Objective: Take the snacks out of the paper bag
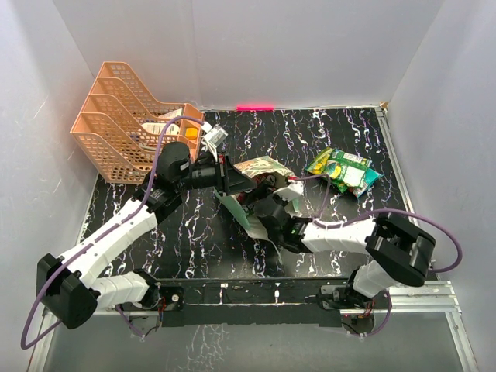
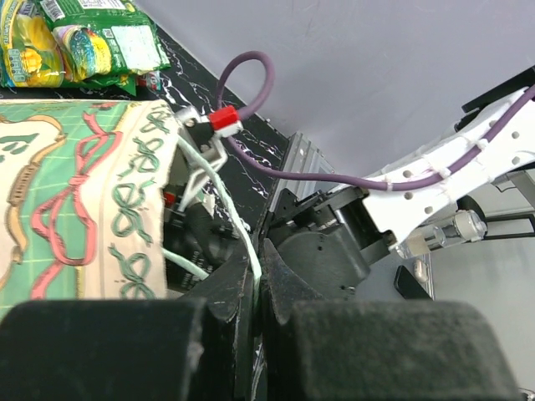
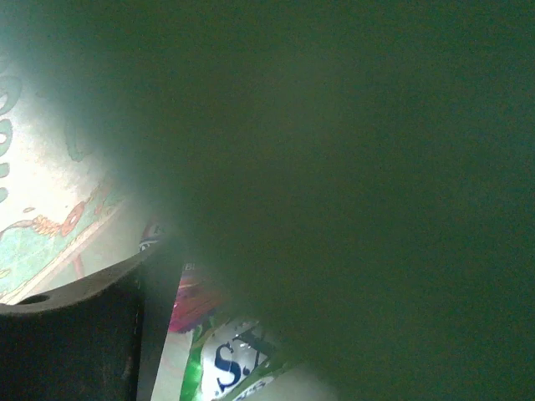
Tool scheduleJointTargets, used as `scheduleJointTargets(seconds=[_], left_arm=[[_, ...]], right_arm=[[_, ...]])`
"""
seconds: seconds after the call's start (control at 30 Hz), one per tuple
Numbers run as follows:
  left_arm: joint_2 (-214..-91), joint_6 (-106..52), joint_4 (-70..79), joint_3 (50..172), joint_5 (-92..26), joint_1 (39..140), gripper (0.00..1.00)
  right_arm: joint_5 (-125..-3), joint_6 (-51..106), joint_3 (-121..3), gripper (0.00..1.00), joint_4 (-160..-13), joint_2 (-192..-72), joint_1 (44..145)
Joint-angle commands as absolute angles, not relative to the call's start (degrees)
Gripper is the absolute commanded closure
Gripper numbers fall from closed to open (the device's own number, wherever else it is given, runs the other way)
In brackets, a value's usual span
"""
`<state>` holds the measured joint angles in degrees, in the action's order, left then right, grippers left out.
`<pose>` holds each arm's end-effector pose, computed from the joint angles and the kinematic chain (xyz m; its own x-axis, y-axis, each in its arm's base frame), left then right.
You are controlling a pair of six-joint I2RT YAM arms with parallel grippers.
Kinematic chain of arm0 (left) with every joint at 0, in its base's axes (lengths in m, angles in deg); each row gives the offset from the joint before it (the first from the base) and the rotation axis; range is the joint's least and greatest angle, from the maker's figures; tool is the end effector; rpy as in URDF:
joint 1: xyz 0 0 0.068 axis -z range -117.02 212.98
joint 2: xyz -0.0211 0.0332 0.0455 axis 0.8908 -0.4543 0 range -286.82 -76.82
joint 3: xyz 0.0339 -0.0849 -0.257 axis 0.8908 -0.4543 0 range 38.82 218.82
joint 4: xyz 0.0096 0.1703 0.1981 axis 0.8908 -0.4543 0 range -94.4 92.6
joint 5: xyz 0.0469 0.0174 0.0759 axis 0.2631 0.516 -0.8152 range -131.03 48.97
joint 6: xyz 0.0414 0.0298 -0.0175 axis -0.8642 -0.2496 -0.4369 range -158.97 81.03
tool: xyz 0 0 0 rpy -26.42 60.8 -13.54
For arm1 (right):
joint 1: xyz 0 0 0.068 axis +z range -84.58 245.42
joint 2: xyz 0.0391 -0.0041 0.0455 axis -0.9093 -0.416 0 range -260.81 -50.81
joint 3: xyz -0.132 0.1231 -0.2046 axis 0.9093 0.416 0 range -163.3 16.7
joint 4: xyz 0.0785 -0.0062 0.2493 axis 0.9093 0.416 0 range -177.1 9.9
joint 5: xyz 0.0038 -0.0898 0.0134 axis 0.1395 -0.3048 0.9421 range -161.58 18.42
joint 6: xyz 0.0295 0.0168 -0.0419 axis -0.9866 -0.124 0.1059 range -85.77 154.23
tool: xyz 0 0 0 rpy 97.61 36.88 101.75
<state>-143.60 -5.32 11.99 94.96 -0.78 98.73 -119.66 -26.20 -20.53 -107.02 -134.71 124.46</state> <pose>0.2048 -0.1757 0.3677 -0.5524 -0.1234 -0.8244 0.7978 0.2085 -0.5658 0.1725 0.2359 0.1950 -0.3153 0.6039 -0.7320 0.0871 0.7865 0.6114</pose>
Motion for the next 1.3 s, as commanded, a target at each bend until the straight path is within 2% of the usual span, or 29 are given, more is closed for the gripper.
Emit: scheduleJointTargets(seconds=[0.0, 0.17, 0.33, 0.4, 0.5, 0.57, 0.93, 1.13, 1.27], left_arm=[[-140.7, -5.9, 13.1, 96.5, 0.8, 98.9, 1.00], [-140.5, -5.4, 13.5, 96.2, 1.4, 98.9, 1.00], [-140.1, -4.2, 14.7, 95.0, 1.4, 98.9, 1.00], [-140.2, -3.7, 15.3, 94.7, 1.4, 98.9, 1.00], [-139.9, -3.2, 15.6, 94.4, 1.0, 98.9, 1.00], [-139.8, -3.2, 15.2, 94.3, 0.1, 98.9, 1.00], [-138.7, -4.5, 10.6, 94.3, -10.7, 98.9, 1.00], [-138.6, -5.2, 9.2, 94.5, -13.6, 98.9, 1.00], [-138.9, -5.2, 9.2, 94.6, -13.6, 98.9, 1.00]], right_arm=[[-119.6, -27.9, -24.6, 0.34, -111.5, -138.0, 122.2], [-117.7, -28.9, -25.6, 0.36, -113.0, -140.5, 120.0], [-116.9, -27.3, -26.2, 0.44, -113.7, -141.1, 118.9], [-115.9, -26.4, -25.7, 0.58, -114.9, -141.0, 117.9], [-111.2, -22.1, -24.7, 0.74, -119.0, -140.6, 115.9], [-107.6, -19.3, -25.2, 0.91, -119.3, -139.8, 115.1], [-92.8, -12.8, -23.8, 0.93, -111.1, -125.9, 115.0], [-93.9, -13.6, -22.5, 0.93, -100.0, -115.2, 115.1], [-94.5, -15.8, -21.2, 0.93, -98.4, -114.3, 115.0]])
